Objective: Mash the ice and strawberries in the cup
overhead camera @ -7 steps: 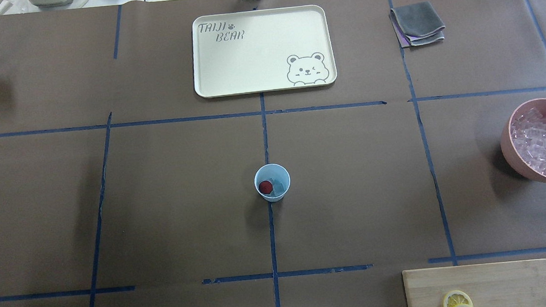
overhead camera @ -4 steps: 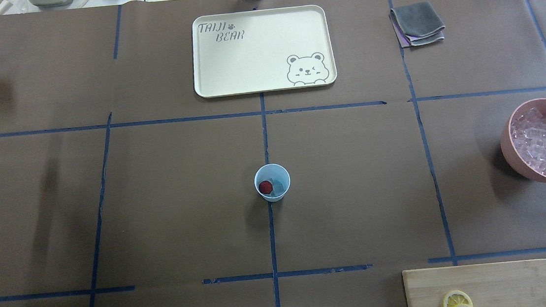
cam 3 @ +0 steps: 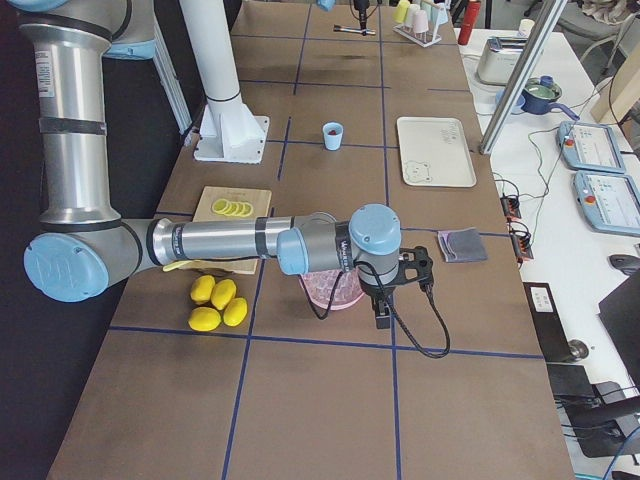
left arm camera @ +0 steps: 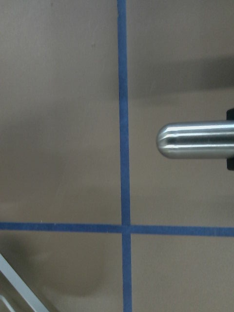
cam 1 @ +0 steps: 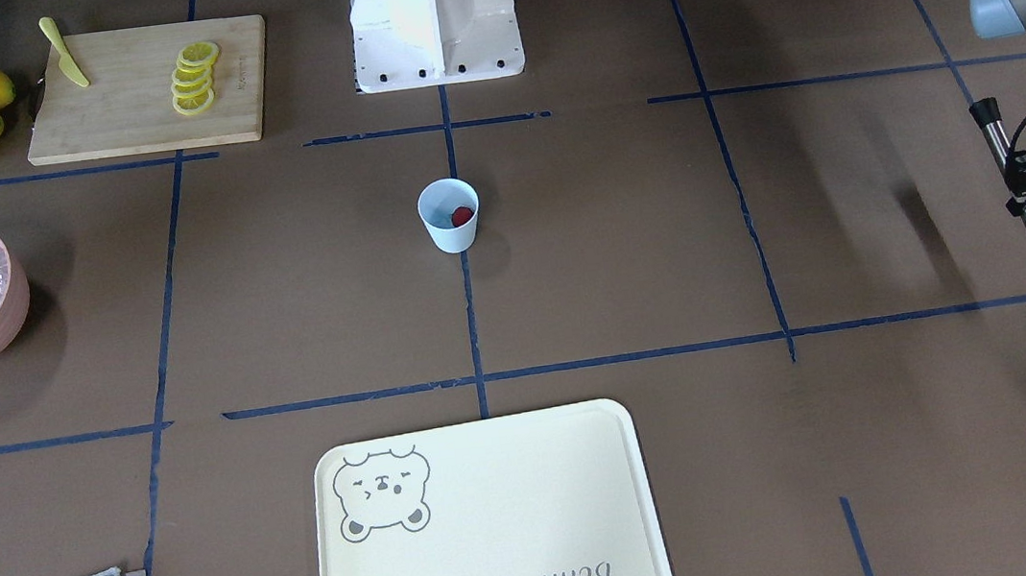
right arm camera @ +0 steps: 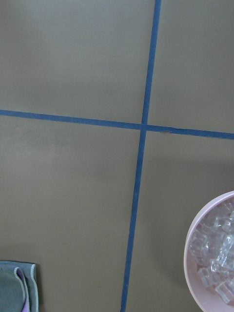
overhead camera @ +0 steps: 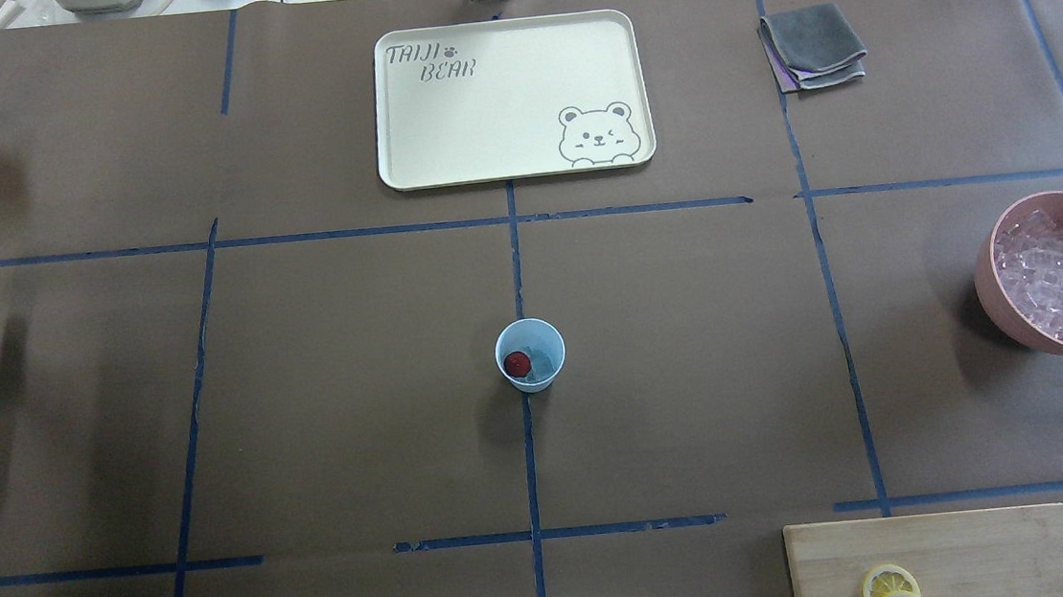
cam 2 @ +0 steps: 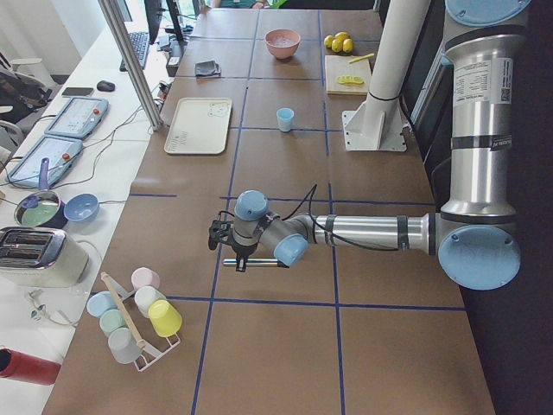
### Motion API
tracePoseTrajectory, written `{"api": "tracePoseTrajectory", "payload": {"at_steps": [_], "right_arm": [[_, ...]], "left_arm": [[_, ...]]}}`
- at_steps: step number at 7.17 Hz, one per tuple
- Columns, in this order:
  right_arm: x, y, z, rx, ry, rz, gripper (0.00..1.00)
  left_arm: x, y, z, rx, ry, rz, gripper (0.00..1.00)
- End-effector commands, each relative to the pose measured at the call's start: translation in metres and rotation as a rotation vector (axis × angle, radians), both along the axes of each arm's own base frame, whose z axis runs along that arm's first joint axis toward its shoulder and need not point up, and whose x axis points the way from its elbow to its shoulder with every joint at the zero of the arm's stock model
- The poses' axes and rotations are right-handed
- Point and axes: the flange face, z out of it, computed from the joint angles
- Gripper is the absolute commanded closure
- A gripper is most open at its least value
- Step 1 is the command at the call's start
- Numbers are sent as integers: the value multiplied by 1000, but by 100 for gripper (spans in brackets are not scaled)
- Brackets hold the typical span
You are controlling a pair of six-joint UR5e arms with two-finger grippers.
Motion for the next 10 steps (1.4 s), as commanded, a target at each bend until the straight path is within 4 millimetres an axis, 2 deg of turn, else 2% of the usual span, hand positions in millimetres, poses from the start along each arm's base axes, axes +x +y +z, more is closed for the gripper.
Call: {"api": "tracePoseTrajectory", "payload": {"at_steps": [1, 3, 4, 7, 10], "right_arm": [[0, -2, -2, 2, 0, 1, 0], [0, -2, -2, 4, 0, 0, 0], [0, -2, -3, 5, 0, 0, 0], [0, -2, -3, 4, 0, 1, 0], [0, -2, -13, 24, 7, 2, 0]], "left_arm": [[6, 1, 9, -3, -21, 6, 100], [29, 7, 10, -7, -23, 51, 100], [33, 9, 12, -7, -24, 61, 100], [34, 15, 27, -34, -36, 68, 100], [36, 17, 37, -52, -45, 74, 100]]}}
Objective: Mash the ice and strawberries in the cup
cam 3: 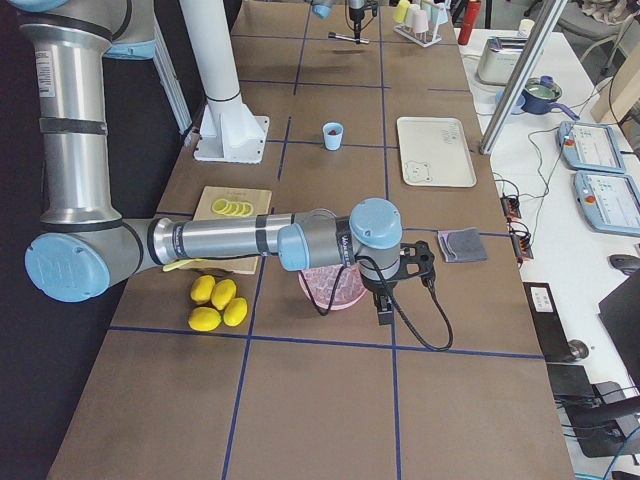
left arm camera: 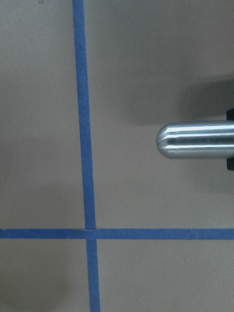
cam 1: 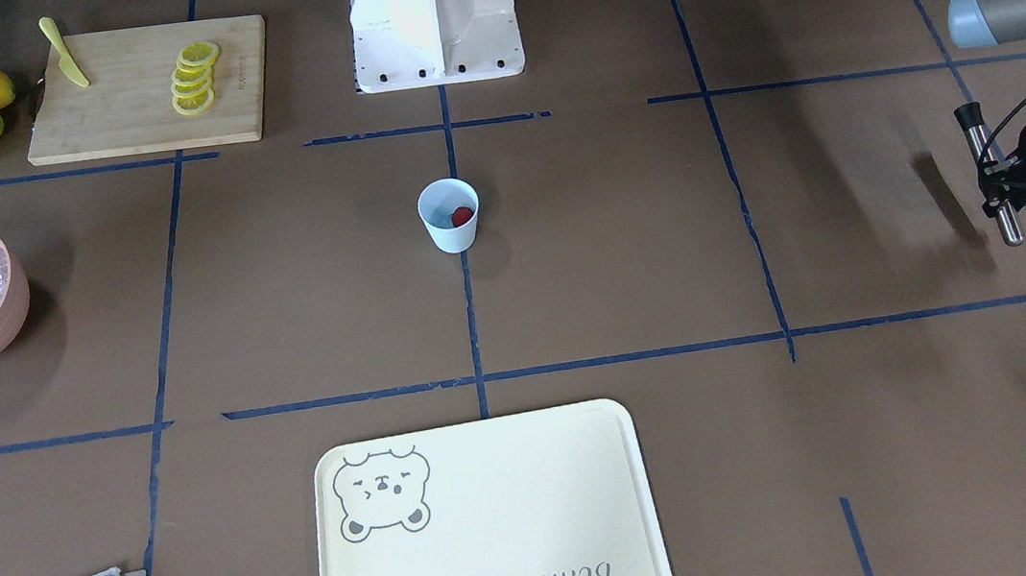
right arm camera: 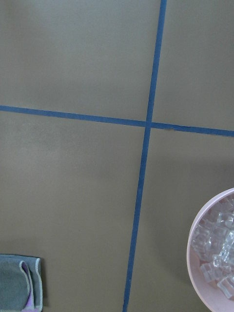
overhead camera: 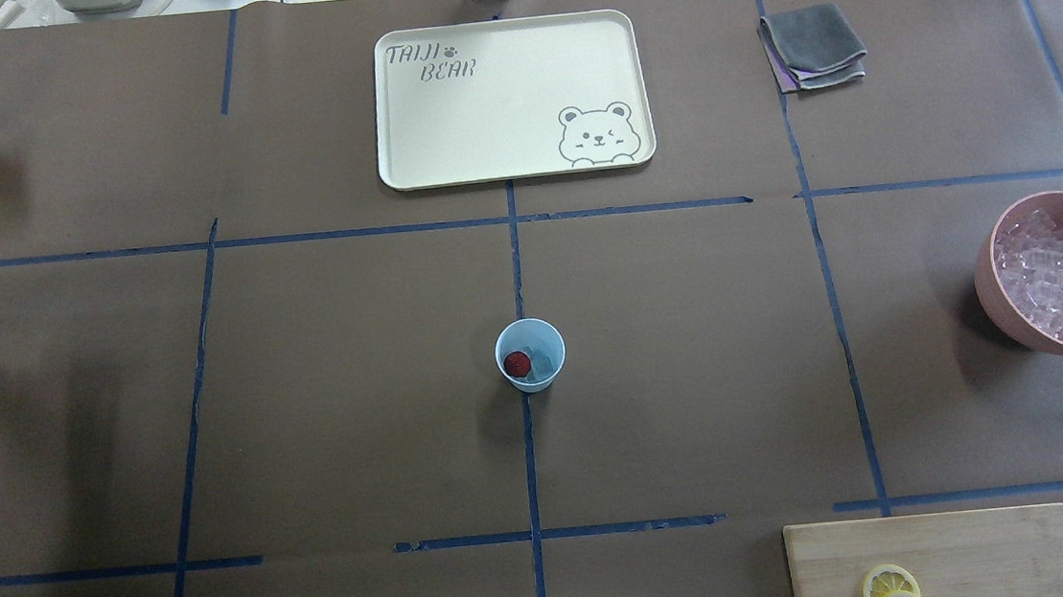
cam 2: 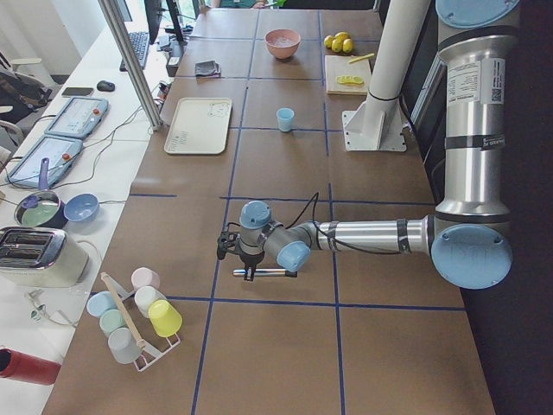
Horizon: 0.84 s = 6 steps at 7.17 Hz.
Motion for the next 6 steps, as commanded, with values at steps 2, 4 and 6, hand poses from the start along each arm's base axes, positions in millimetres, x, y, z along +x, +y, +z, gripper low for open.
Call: {"api": "tracePoseTrajectory", "payload": {"at_steps": [2, 4, 6], "right_arm": [[-1, -1, -4, 7, 2, -1, 0], [0, 0, -3, 6, 1, 0, 0], [0, 0, -2, 2, 4, 1, 0]], "left_arm": [[2, 2, 8, -13, -7, 7, 81], [2, 2, 6, -1, 0, 5, 0], [3, 0, 3, 13, 8, 7, 0]]}}
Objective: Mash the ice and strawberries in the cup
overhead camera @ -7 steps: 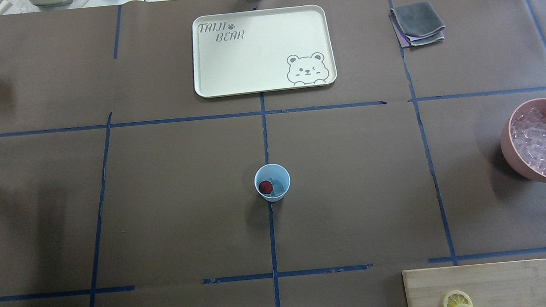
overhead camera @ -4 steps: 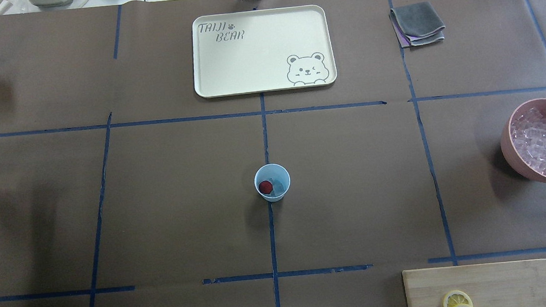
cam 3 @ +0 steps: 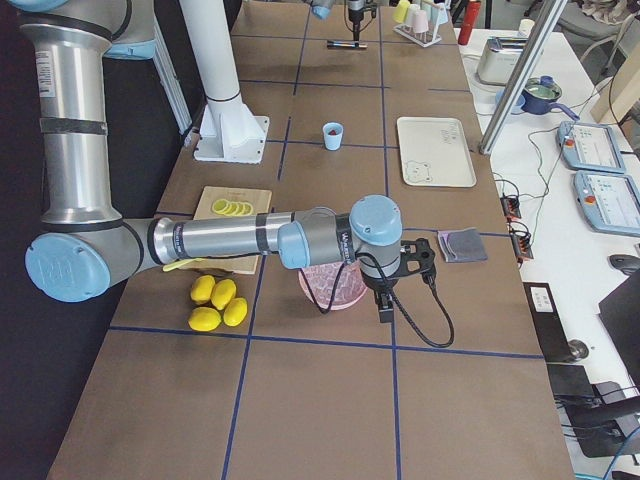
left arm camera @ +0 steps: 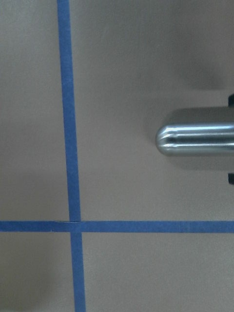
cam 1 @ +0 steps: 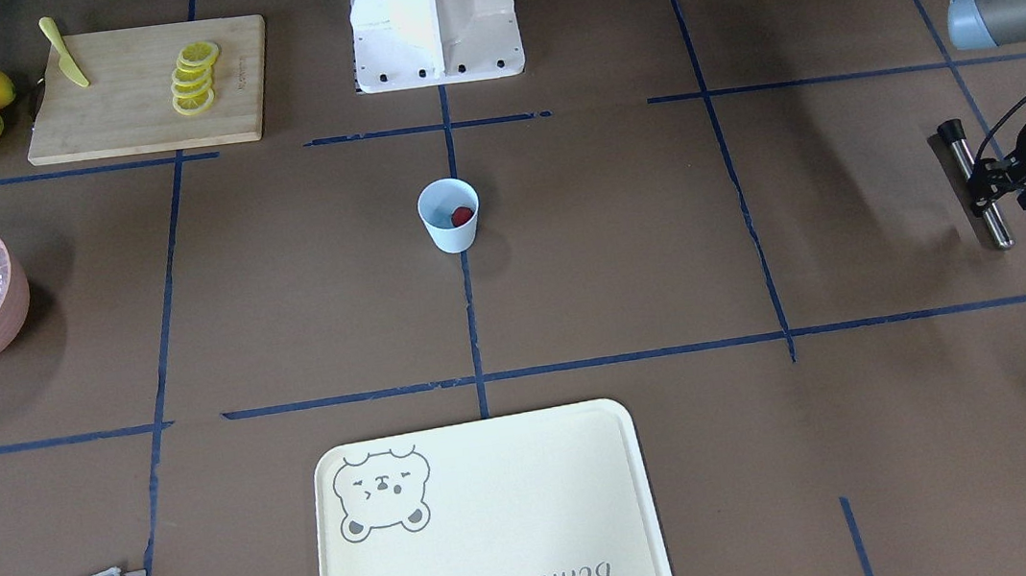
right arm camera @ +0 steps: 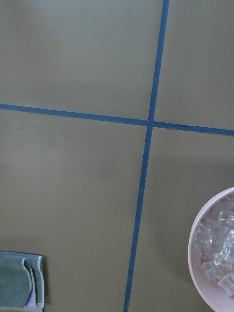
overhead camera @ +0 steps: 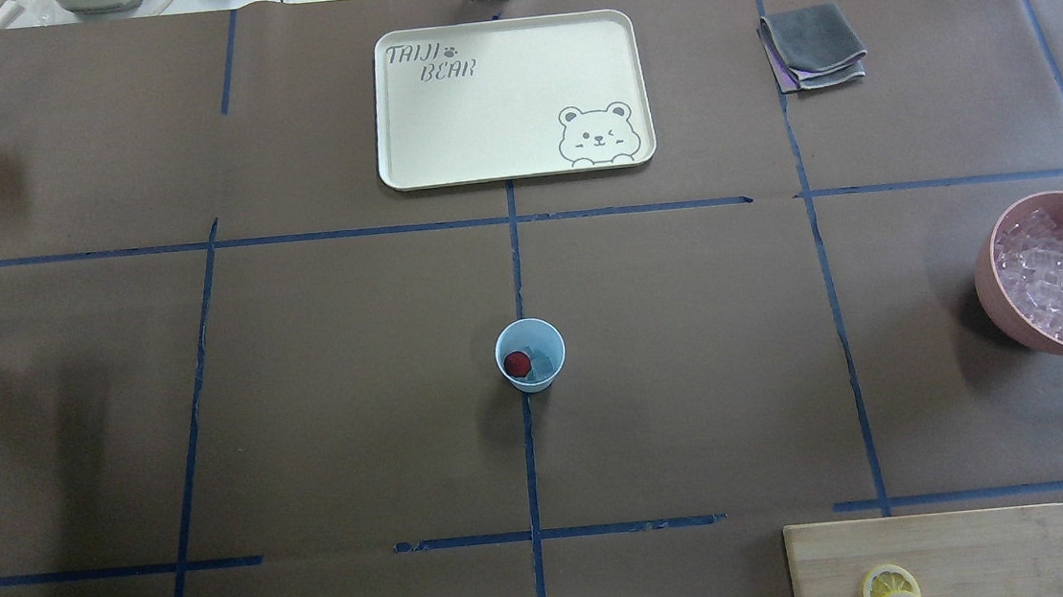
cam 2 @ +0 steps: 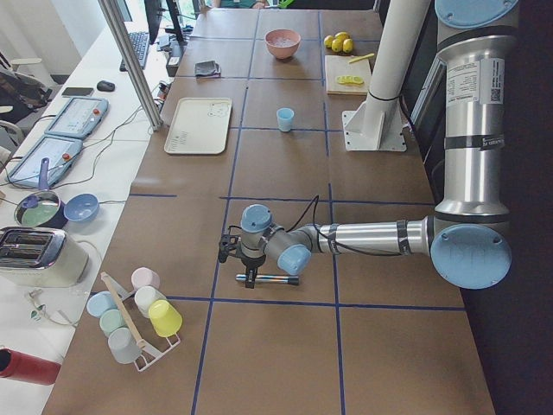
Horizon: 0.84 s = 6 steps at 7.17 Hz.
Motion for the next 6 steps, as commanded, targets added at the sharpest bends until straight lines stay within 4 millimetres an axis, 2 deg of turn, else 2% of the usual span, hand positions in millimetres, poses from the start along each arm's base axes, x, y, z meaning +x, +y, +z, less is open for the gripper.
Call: {"api": "tracePoseTrajectory", "payload": {"at_steps": [1, 2, 3, 6], "right_arm": [[-1, 0, 2, -6, 3, -1, 0], [-1, 0, 1, -5, 0, -2, 0], [-2, 1, 2, -7, -2, -2, 0], [-3, 2, 6, -20, -5, -6, 0]], "left_arm": [[4, -7, -13, 21, 17, 7, 0], [-1, -8, -18, 40, 19, 54, 0], [-28, -13, -22, 16, 23, 118, 0], [-137, -61, -60, 31, -29, 196, 0]]}}
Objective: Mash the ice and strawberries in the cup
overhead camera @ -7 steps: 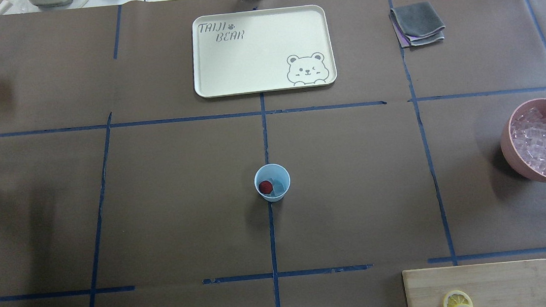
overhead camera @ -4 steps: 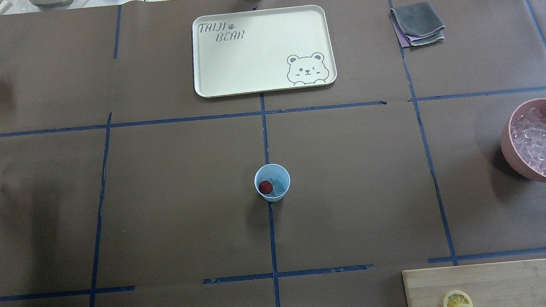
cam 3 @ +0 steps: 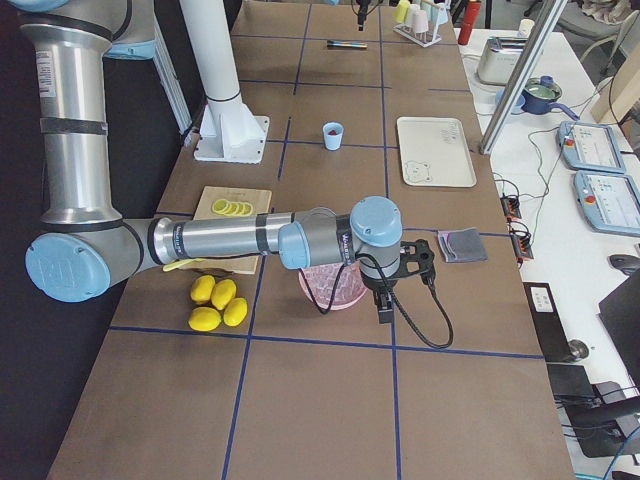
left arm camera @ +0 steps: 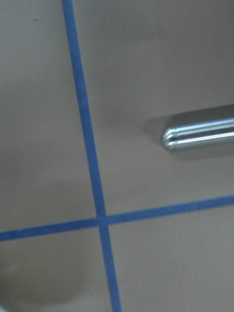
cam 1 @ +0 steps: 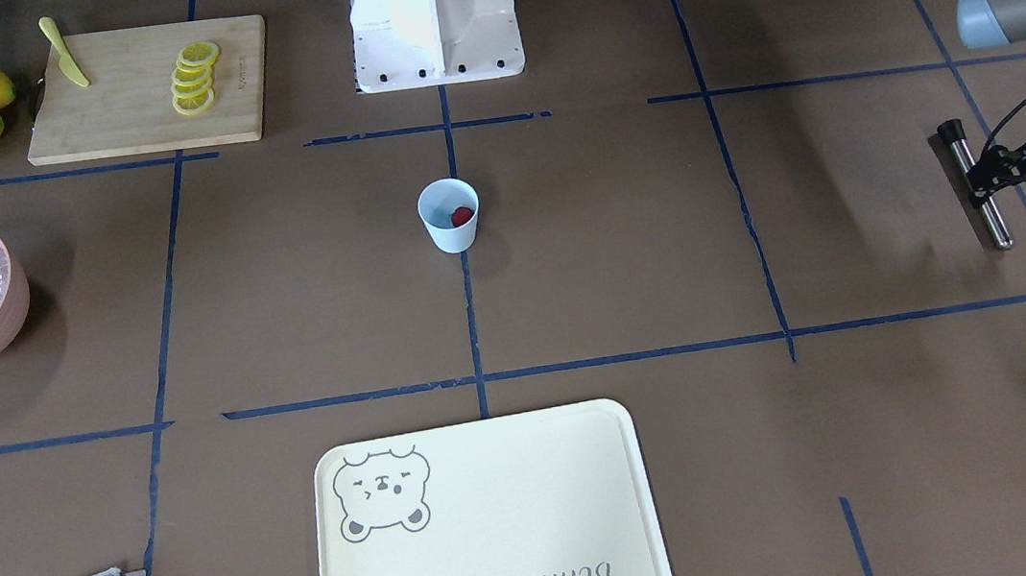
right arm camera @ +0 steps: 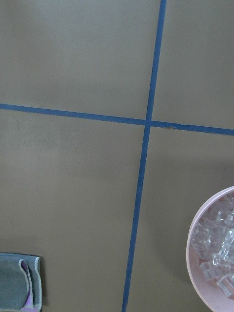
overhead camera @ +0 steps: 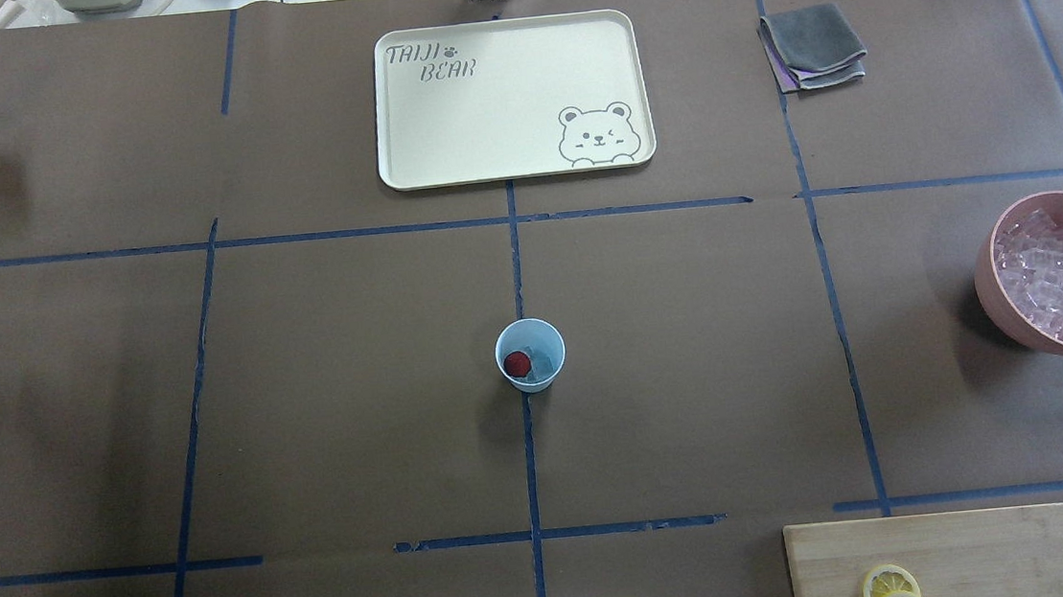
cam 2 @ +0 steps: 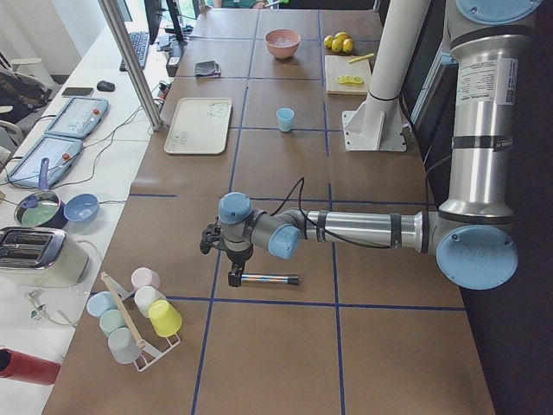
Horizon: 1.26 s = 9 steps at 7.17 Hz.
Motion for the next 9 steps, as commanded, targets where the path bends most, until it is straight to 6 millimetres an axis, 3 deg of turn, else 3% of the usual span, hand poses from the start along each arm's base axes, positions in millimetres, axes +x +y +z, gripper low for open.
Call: {"api": "tracePoseTrajectory", "payload": {"at_steps": [1, 4, 7, 9], "right_arm": [[-1, 1, 5, -17, -3, -2, 0], [-6, 2, 9, -29, -7, -12, 0], [-7, 4, 13, -49, -10, -12, 0], [-7, 6, 19, -63, -11, -12, 0]], "left_arm": [[-75, -14, -9, -35, 20, 22, 0], [-118, -1, -2, -99, 111, -60, 0], [-135, 20, 19, -143, 107, -96, 0], [-136, 20, 17, -138, 110, -97, 0]]}}
